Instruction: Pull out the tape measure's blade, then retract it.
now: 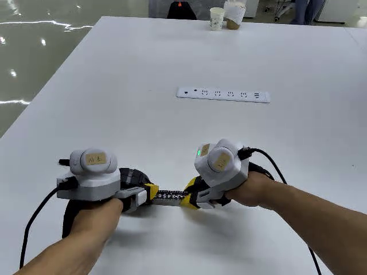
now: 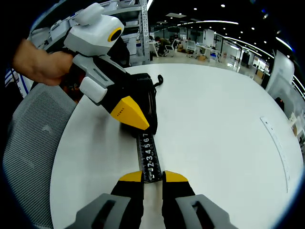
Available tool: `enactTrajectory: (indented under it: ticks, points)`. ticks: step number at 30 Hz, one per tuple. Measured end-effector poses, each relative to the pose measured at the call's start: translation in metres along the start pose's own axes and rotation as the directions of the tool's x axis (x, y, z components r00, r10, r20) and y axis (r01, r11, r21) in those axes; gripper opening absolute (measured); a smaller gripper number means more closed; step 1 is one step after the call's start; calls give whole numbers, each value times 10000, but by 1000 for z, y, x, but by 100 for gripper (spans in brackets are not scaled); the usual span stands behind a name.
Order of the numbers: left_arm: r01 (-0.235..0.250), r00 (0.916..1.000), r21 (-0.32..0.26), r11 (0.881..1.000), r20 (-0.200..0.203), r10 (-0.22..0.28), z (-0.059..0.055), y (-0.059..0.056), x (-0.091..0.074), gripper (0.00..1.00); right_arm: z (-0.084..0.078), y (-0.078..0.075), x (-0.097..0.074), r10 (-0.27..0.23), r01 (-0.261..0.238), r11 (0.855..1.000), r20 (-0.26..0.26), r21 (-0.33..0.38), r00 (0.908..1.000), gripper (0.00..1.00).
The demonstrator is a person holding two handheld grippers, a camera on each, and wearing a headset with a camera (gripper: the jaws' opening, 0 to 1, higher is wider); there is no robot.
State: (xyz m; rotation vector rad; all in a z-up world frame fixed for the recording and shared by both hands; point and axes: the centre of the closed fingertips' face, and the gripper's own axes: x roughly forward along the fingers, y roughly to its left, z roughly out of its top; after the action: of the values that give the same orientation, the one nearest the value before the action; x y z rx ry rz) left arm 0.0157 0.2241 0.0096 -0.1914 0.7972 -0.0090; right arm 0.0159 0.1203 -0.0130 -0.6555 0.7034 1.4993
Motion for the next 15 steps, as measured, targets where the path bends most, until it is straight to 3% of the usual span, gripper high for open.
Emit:
enactTrajectory:
  ticks: [15]
  points:
    - [23,10000,-52,10000,-14,-23,0,1,1,60,12,3,11,112,-110,9999,167,-126,9998,11]
